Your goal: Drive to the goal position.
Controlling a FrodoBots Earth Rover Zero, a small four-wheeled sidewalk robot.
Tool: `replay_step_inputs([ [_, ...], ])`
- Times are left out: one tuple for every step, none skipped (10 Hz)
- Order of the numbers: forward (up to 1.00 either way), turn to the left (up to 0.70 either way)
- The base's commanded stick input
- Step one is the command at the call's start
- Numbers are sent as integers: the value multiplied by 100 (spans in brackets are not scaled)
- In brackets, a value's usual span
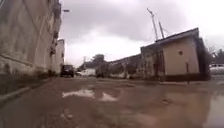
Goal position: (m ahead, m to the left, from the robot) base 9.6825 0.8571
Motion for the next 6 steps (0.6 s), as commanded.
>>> replay_step_inputs([
  [85, 34],
  [85, 34],
  [85, 34],
  [85, 34],
  [85, 34],
  [85, 34],
])
